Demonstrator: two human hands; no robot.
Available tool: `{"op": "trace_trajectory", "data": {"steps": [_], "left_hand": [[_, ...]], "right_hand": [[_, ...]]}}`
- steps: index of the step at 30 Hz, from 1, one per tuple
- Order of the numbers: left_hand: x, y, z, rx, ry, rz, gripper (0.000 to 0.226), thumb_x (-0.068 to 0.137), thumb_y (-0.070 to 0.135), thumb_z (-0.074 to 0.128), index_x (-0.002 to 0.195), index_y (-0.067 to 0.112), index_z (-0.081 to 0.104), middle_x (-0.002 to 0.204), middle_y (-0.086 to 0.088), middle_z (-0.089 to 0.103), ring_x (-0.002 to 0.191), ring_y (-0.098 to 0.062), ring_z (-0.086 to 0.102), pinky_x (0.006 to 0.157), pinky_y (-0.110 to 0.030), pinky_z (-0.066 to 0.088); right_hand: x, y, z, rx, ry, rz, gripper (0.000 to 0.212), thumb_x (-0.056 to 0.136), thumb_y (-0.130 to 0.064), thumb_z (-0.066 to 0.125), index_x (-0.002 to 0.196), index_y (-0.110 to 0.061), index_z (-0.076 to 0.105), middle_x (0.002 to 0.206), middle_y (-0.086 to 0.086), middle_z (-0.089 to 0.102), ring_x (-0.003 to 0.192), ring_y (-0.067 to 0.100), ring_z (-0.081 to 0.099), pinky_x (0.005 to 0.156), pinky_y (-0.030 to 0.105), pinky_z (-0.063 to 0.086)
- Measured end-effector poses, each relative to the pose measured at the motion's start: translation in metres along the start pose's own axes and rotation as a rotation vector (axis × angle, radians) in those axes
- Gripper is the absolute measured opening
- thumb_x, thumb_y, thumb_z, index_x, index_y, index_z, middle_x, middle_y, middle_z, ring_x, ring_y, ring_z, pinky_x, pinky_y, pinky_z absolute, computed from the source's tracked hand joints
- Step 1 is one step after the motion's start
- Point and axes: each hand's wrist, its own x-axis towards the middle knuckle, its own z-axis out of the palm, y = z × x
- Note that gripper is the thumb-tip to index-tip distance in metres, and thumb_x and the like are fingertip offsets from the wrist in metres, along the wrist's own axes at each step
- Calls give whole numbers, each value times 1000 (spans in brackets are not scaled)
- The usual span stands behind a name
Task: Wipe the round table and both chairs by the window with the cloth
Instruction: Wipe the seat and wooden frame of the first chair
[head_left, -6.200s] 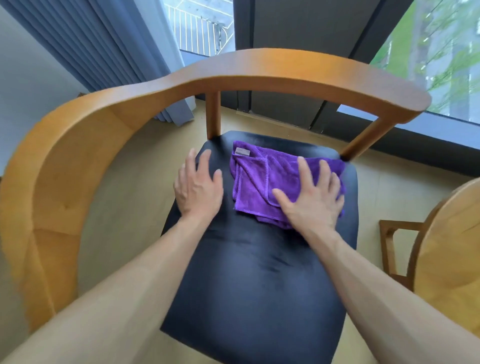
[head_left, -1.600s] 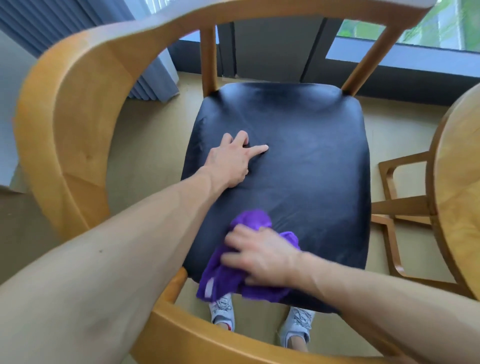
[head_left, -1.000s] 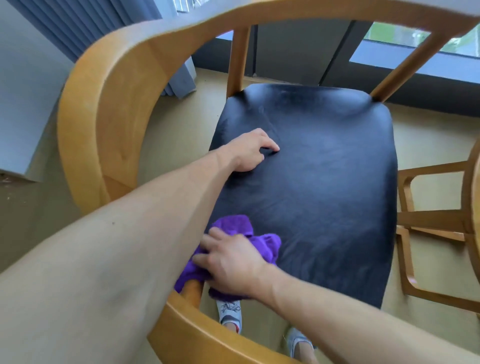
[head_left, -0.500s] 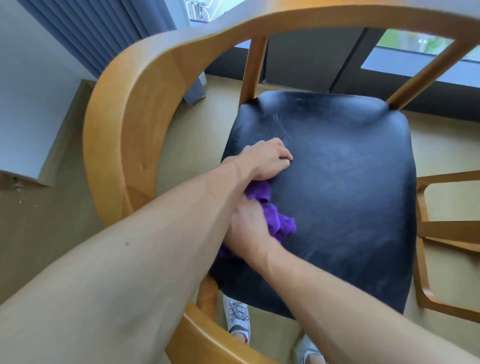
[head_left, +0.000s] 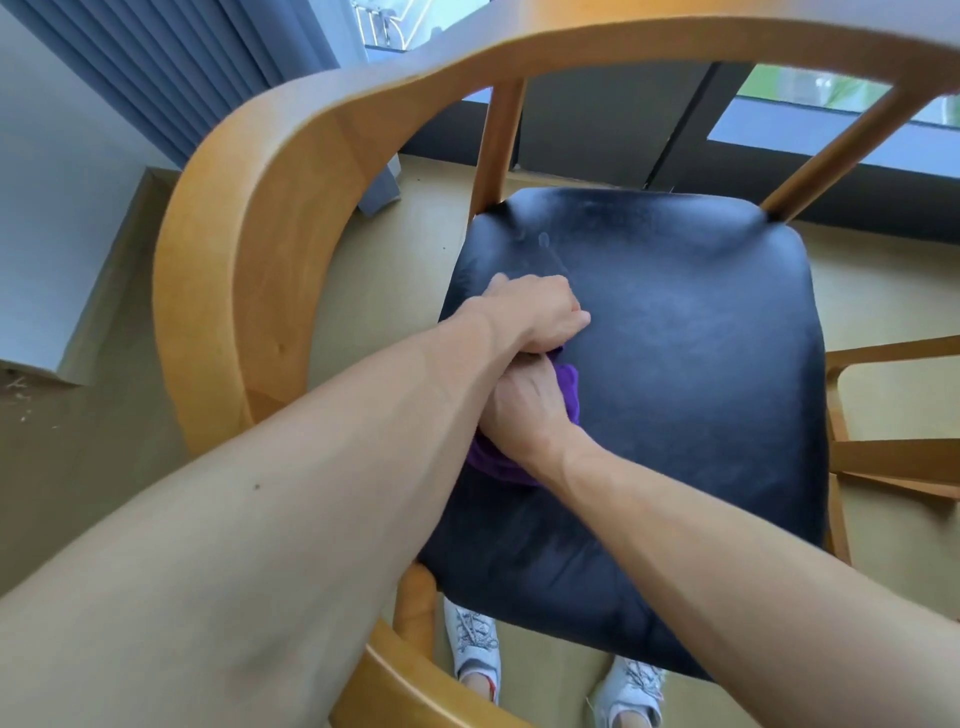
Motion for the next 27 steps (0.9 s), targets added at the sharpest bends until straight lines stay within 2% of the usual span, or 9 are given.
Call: {"op": "trace_trajectory", "data": {"steps": [3, 6, 9, 13, 17, 20, 23, 25, 27], "left_hand": [[5, 8, -6, 48, -16, -33, 39, 100, 44, 33, 91, 22, 64, 105, 1, 64, 102, -27, 55, 85, -41, 28], [5, 17, -8, 71, -32, -40, 40, 95, 52, 43, 111, 25, 67, 117, 2, 65, 112, -27, 58, 84, -41, 30], [2, 26, -3, 94, 31, -42, 43, 81, 59, 65, 109, 27, 62, 119, 0, 60, 114, -27, 56, 90, -41, 36], [4, 31, 13, 185, 67, -68, 64, 66, 61, 79, 114, 29, 49, 126, -4, 48, 120, -29, 46, 96, -46, 37], [8, 29, 26, 276, 101, -70, 87, 60, 59, 84, 131, 30, 42, 130, -5, 42, 122, -30, 42, 98, -48, 35], [10, 27, 29, 271, 121, -58, 87, 59, 62, 83, 129, 30, 43, 129, -5, 43, 120, -31, 42, 98, -48, 35], [12, 26, 28, 278, 119, -47, 86, 58, 65, 83, 126, 29, 43, 127, -5, 44, 119, -30, 43, 98, -48, 34], [11, 25, 26, 257, 104, -57, 79, 59, 63, 83, 121, 30, 45, 123, -2, 44, 117, -29, 45, 97, -47, 34], [14, 22, 19, 189, 94, -56, 53, 69, 46, 81, 109, 33, 49, 115, 1, 45, 113, -27, 47, 93, -44, 33]], "right_hand": [[-32, -10, -1, 11, -18, -92, 23, 74, -17, 55, 94, -8, 62, 89, 18, 67, 77, 39, 65, 44, 37, 47], [-73, -10, -7, -6, -308, -247, 26, 72, -23, 58, 97, -17, 63, 103, 9, 63, 96, 34, 58, 49, 34, 42], [-114, 9, -28, -25, -535, -406, 37, 75, -26, 46, 109, -22, 59, 108, 4, 58, 99, 28, 53, 52, 36, 44], [-150, 68, -70, -117, -579, -475, 37, 72, -30, 57, 109, -23, 58, 104, 3, 59, 96, 27, 56, 50, 36, 45], [-150, 139, -103, -245, -492, -257, 45, 72, -34, 62, 116, -23, 58, 113, 6, 56, 103, 30, 54, 58, 36, 52], [-129, 180, -116, -309, -368, 152, 58, 65, -35, 75, 118, -25, 53, 110, 4, 51, 105, 30, 49, 61, 39, 55], [-94, 186, -109, -306, -208, 557, 43, 71, -31, 72, 109, -26, 52, 104, 4, 49, 101, 30, 46, 69, 41, 52], [-70, 166, -93, -284, -147, 699, 36, 73, -34, 67, 103, -23, 52, 104, 8, 52, 101, 33, 48, 72, 41, 48], [-55, 128, -76, -207, -119, 767, 37, 72, -35, 65, 103, -22, 51, 105, 8, 52, 103, 33, 49, 69, 39, 45]]}}
